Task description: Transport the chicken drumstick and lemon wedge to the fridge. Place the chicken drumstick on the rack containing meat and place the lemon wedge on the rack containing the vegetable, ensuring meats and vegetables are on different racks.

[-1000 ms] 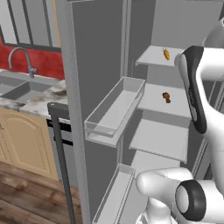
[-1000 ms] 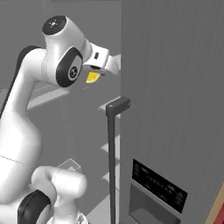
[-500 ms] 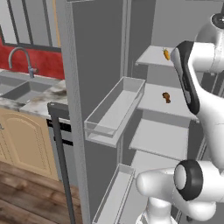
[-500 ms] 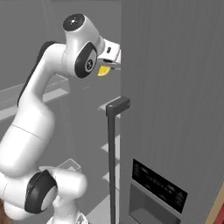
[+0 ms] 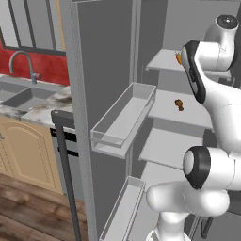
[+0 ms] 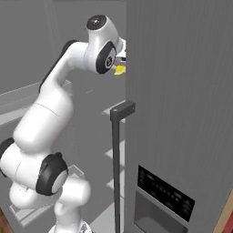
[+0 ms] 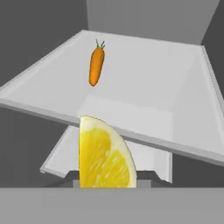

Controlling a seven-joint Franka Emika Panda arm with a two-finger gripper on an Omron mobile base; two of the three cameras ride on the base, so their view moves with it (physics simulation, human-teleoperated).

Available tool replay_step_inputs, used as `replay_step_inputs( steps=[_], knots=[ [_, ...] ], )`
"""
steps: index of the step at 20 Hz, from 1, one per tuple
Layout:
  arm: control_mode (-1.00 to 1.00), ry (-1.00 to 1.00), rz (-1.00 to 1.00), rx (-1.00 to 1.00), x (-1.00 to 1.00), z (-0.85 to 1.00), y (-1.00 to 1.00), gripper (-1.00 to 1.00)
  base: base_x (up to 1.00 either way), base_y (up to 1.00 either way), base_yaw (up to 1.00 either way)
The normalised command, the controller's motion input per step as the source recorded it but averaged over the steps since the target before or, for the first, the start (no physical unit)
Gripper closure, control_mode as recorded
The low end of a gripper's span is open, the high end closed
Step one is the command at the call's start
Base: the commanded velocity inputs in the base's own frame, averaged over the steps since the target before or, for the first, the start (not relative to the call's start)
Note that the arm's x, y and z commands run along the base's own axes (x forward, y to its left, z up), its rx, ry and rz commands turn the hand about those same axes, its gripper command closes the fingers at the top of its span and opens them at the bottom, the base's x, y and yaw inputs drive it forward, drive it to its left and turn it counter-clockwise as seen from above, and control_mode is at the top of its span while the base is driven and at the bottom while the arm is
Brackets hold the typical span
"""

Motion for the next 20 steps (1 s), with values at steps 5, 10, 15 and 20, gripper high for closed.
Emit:
replay_step_inputs(
  steps=[5,10,15,20],
  knots=[
    [-1.0,0.09,0.0,0.0,0.59,-0.15,-0.29,1.0,0.0,0.0,0.0],
    [-1.0,0.03,0.0,0.0,0.52,-0.16,-0.22,1.0,0.0,0.0,0.0],
    [-1.0,0.02,0.0,0.0,0.6,-0.1,-0.21,1.0,0.0,0.0,0.0],
    [-1.0,0.01,0.0,0.0,0.54,-0.18,-0.32,1.0,0.0,0.0,0.0]
  ],
)
